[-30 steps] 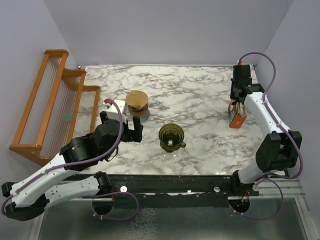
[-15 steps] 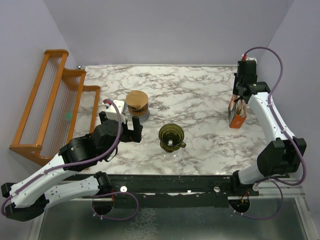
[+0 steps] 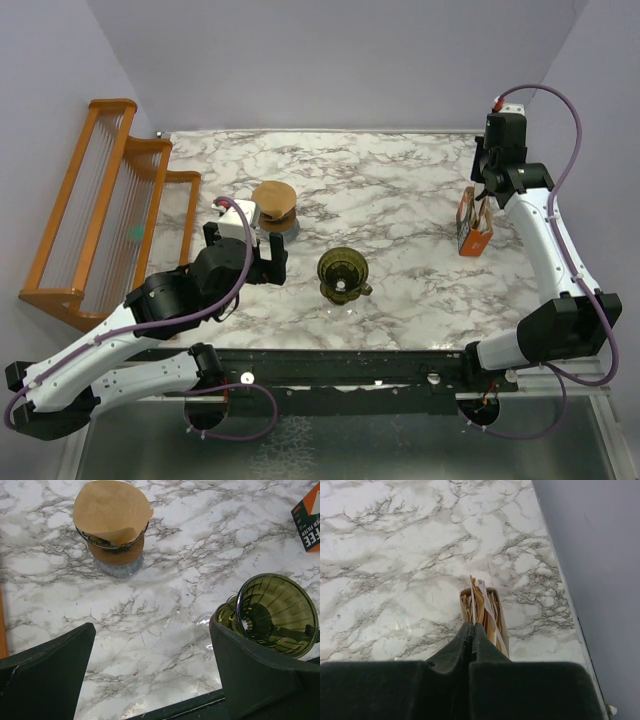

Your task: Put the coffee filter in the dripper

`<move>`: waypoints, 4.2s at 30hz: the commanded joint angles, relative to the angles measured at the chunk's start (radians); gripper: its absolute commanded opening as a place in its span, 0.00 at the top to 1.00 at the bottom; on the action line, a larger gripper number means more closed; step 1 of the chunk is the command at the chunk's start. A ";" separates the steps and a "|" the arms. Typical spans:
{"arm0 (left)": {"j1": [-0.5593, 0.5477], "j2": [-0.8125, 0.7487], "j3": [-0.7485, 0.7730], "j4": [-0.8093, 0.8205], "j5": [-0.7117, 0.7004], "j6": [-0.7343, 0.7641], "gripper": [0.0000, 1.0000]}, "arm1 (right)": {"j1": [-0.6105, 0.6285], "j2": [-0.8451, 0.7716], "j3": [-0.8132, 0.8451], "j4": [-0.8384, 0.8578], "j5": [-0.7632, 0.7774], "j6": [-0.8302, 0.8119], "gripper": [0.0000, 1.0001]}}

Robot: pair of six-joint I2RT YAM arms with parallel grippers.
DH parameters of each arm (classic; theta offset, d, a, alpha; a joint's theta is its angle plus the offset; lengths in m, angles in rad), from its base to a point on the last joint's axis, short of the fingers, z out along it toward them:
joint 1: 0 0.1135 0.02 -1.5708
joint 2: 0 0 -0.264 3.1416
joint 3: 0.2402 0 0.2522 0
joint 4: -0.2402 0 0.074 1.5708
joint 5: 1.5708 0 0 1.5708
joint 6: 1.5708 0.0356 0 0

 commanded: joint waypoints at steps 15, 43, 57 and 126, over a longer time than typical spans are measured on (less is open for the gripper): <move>0.004 0.013 0.020 -0.012 -0.010 0.012 0.01 | -0.007 -0.070 0.068 -0.075 -0.061 0.000 0.99; 0.004 0.044 0.032 0.000 0.012 0.012 0.01 | -0.007 -0.134 0.070 -0.068 -0.164 0.045 0.99; 0.004 0.061 0.033 0.004 0.013 0.011 0.01 | -0.008 -0.170 0.054 -0.049 -0.204 0.073 0.99; 0.004 0.236 0.484 -0.092 0.445 0.301 0.01 | 0.398 -0.071 0.217 -0.100 -1.438 -0.021 0.99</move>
